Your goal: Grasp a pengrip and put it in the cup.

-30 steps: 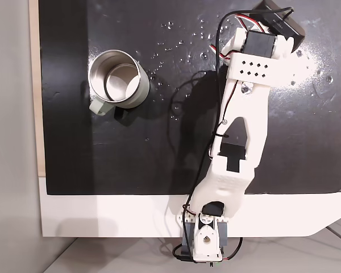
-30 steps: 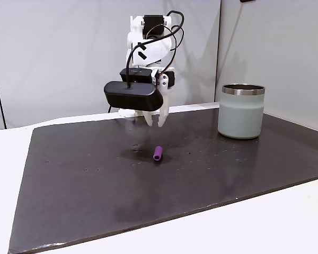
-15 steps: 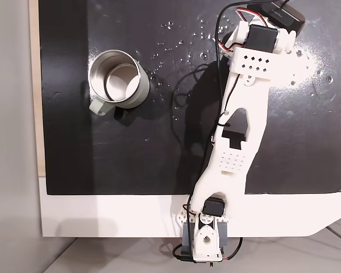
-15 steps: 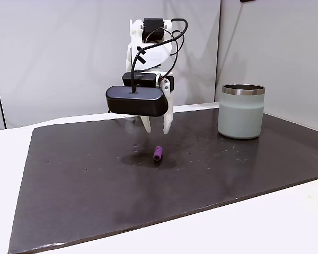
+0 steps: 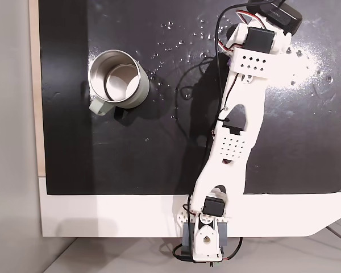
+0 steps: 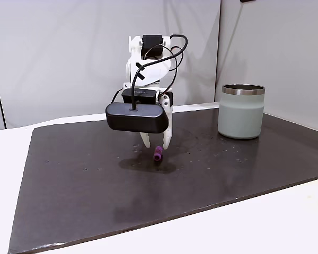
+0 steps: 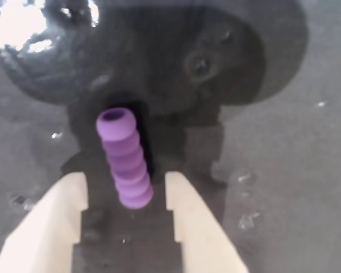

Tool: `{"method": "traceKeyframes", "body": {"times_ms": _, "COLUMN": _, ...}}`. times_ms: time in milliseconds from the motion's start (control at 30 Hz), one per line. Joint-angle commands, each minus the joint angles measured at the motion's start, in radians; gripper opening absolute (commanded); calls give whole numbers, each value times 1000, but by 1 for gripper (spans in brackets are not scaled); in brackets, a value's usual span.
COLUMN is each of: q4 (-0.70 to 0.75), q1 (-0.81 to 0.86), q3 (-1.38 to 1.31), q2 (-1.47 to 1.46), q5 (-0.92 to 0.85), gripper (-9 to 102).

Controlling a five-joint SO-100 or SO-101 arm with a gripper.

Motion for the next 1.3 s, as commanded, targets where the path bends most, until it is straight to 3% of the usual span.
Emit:
{"method": "traceKeyframes", "body": {"times_ms": 0, "q4": 5, "q1": -14, "q3": -75, "q2": -9, "q5": -6, "gripper": 12}}
{"method": "traceKeyframes", "body": {"times_ms": 233, "q4": 0, "q1": -20, "q3": -126, "q2": -81, "q5": -8, "gripper": 11}}
{"method": "traceKeyframes", "body": {"times_ms": 433, "q4": -2, "q1": -28, "q3": -129, "q2": -101, "q5": -12, "gripper": 0}}
{"method": "traceKeyframes", "body": {"times_ms": 733, "q4": 12, "q1": -29, "q3": -161, "q2": -89, "q5": 11, "gripper": 0}}
{"method": "traceKeyframes", "body": {"times_ms": 1267, "q4": 37, "q1": -153, "q3": 298, "q2": 534, "q5": 149, "gripper": 0}}
